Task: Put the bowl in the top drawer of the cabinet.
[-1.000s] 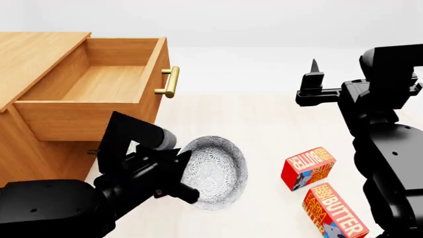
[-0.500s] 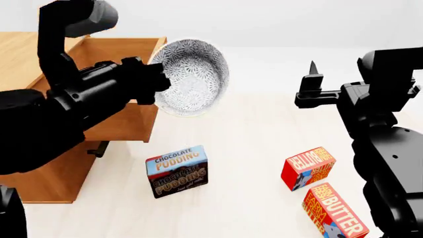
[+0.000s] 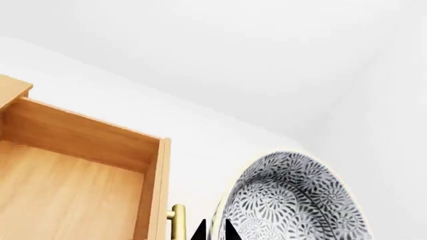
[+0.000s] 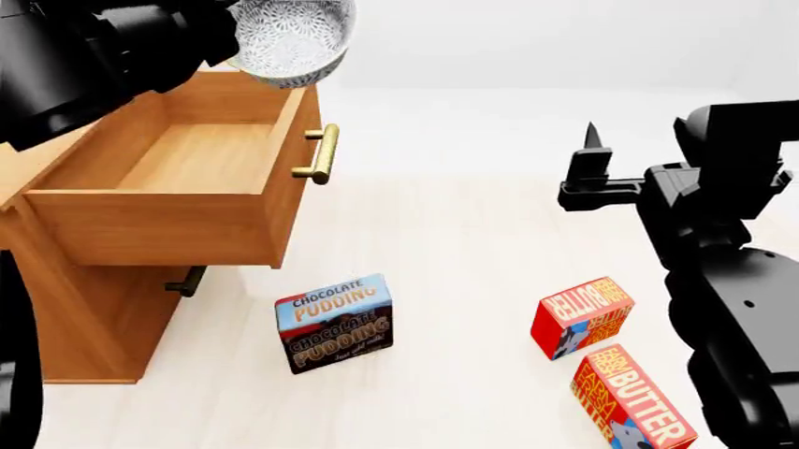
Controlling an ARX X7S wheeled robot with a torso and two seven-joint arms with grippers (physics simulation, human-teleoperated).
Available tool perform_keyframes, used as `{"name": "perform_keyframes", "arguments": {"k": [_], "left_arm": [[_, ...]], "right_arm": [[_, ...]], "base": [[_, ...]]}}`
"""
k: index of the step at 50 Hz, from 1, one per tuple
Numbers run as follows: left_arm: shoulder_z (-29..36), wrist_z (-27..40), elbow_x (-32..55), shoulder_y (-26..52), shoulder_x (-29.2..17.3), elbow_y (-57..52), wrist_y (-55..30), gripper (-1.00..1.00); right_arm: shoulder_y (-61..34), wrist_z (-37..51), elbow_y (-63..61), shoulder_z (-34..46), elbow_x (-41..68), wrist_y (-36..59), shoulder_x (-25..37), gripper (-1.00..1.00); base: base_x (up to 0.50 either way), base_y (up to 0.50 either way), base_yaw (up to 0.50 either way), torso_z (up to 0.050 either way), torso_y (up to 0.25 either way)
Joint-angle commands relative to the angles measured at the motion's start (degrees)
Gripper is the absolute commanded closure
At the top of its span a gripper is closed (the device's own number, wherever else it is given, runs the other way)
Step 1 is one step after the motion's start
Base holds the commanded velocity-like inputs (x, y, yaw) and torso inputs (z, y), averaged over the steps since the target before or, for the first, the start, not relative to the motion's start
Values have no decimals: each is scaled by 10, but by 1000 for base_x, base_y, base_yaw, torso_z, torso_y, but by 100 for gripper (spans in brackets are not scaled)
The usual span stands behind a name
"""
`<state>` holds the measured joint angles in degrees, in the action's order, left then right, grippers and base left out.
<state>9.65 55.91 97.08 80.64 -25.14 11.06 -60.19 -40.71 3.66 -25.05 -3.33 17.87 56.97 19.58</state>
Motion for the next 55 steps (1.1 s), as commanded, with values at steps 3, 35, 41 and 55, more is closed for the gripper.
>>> {"name": "perform_keyframes", "arguments": {"k": [3,35,41,55], "left_arm": [[18,-5,-74,60,11,117,51,100],[76,-111,-219,100,49,396,188,100],[91,-152,-238,113,64,445,204,100],[122,-267,-301,170,109,638,277,100]], "right_arm": [[4,1,-3,-9,6,0,2,-100],[20,-1,-5,-38,19,-4,14,-100],[26,-1,-2,-41,20,-10,14,-100],[41,-2,11,-51,21,-25,17,-100]], "base": [[0,0,0,0,0],[0,0,0,0,1],[0,0,0,0,0],[0,0,0,0,0]]}}
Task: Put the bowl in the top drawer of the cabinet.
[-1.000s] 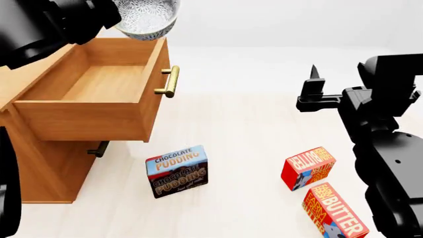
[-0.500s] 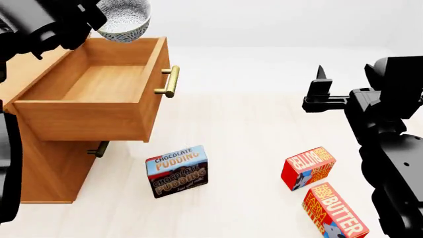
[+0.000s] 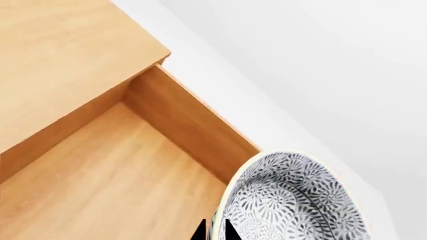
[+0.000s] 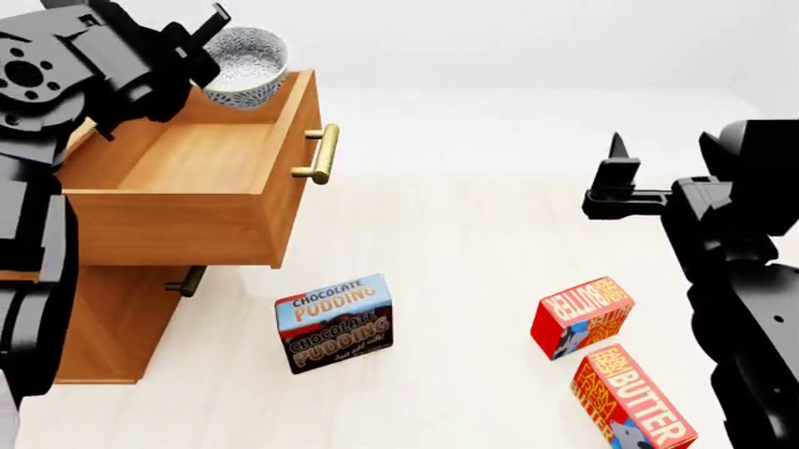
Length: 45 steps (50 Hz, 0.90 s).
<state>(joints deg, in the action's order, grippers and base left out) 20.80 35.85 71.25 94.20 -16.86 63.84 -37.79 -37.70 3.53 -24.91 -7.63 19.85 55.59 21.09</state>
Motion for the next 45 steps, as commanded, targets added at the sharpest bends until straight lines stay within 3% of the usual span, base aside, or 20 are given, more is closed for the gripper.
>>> {"name": "perform_keyframes", "arguments": {"k": [1,16,23,35,45], "left_arm": [[7,-64,-45,33,27,110,55,100],[-103,-60,-143,18,34,111,76,100],[-205,-64,-215,1,36,111,65,100],[-404,-59,-421,-18,51,111,50,100],[-515,-47,-560,-15,69,111,56,100]], "right_arm": [[12,-2,10,-10,3,-11,1,-100],[19,-3,13,-21,10,-14,4,-100],[20,-3,18,-20,10,-17,3,-100],[24,-2,19,-24,12,-19,5,-100],[29,-1,24,-25,12,-26,6,-100]], "base": [[0,0,0,0,0],[0,0,0,0,1],[0,0,0,0,0],[0,0,0,0,1],[0,0,0,0,0]]}}
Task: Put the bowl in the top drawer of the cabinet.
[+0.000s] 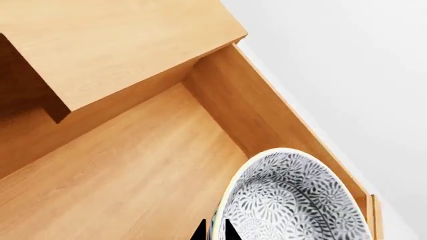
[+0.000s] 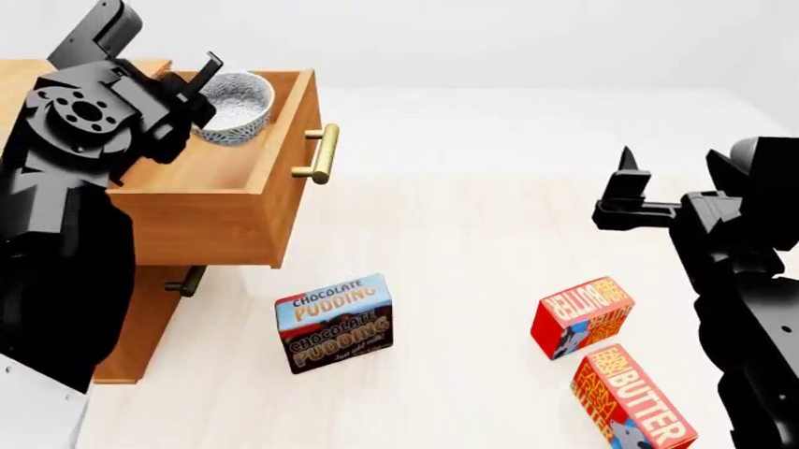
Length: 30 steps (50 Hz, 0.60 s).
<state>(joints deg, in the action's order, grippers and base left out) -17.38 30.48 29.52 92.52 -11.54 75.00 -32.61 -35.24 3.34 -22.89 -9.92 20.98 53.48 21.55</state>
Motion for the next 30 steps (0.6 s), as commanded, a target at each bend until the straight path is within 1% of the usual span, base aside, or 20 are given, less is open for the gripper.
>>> {"name": "perform_keyframes", "arguments": {"k": [1,12,16,20,30], "left_arm": [[-141,8,-152,2,17,0,4,100],[-210,17,-226,3,24,0,3,100],[-230,22,-240,4,24,0,5,100],[-249,41,-250,3,23,0,20,100],[-278,61,-266,1,23,0,47,100]], "right_arm": [[5,1,4,-2,1,-5,1,-100],[8,2,7,-6,3,-9,2,-100],[9,3,7,-7,3,-10,2,-100],[10,3,7,-7,4,-11,3,-100],[10,4,11,-8,5,-14,4,-100]], "base": [[0,0,0,0,0],[0,0,0,0,0],[0,0,0,0,3],[0,0,0,0,0],[0,0,0,0,0]]}}
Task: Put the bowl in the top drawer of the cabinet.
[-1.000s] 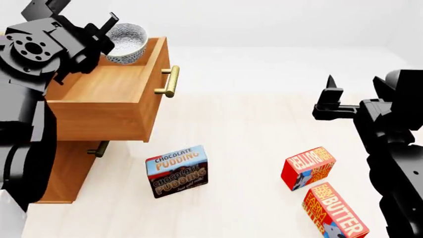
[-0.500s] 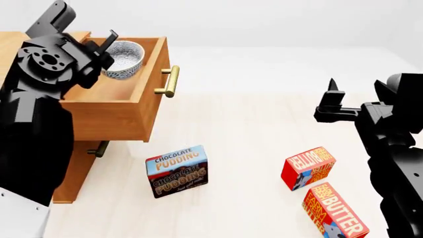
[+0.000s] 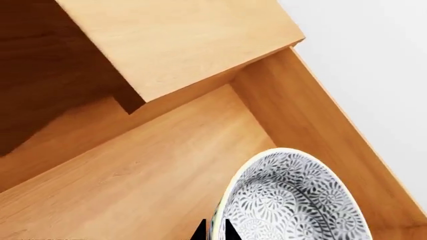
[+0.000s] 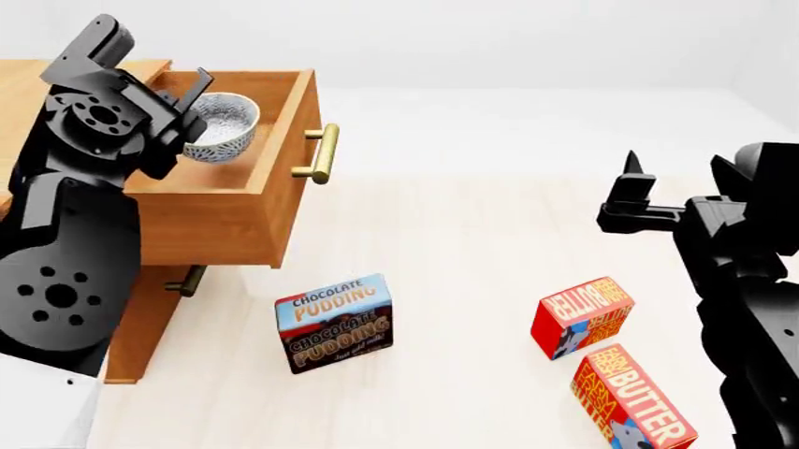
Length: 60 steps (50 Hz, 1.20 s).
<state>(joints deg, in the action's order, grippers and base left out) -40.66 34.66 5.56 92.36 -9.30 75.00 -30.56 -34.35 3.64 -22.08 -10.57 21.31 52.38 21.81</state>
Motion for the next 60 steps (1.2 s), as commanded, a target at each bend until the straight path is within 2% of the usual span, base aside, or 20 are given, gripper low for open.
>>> {"name": "perform_keyframes", "arguments": {"k": [1,10,11,30,47,49,53,60], "left_arm": [[-47,20,-28,2,1,0,28,100],[-56,5,-37,2,5,0,17,100],[-57,4,-38,2,6,0,16,-100],[-62,-16,-48,15,4,-1,3,-100],[-28,-126,-55,72,-3,-8,5,-100],[-26,-131,-55,69,2,-32,-11,-100],[-24,-151,-49,45,32,-159,-90,-100],[8,-239,-17,16,74,-354,-233,-100]], "right_arm": [[2,0,3,-3,2,-3,2,-100],[4,0,3,-8,5,-3,5,-100],[4,0,3,-8,5,-3,5,-100],[4,4,3,-6,8,-4,5,-100],[8,6,0,-7,11,-4,7,-100],[7,7,0,-7,12,-4,7,-100],[7,8,-1,-6,12,-3,7,-100],[6,12,-4,-3,11,-1,7,-100]], "base": [[0,0,0,0,0],[0,0,0,2,0],[0,0,0,0,0],[0,0,0,0,0],[0,0,0,0,1],[0,0,0,0,0],[0,0,0,0,0],[0,0,0,0,0]]}}
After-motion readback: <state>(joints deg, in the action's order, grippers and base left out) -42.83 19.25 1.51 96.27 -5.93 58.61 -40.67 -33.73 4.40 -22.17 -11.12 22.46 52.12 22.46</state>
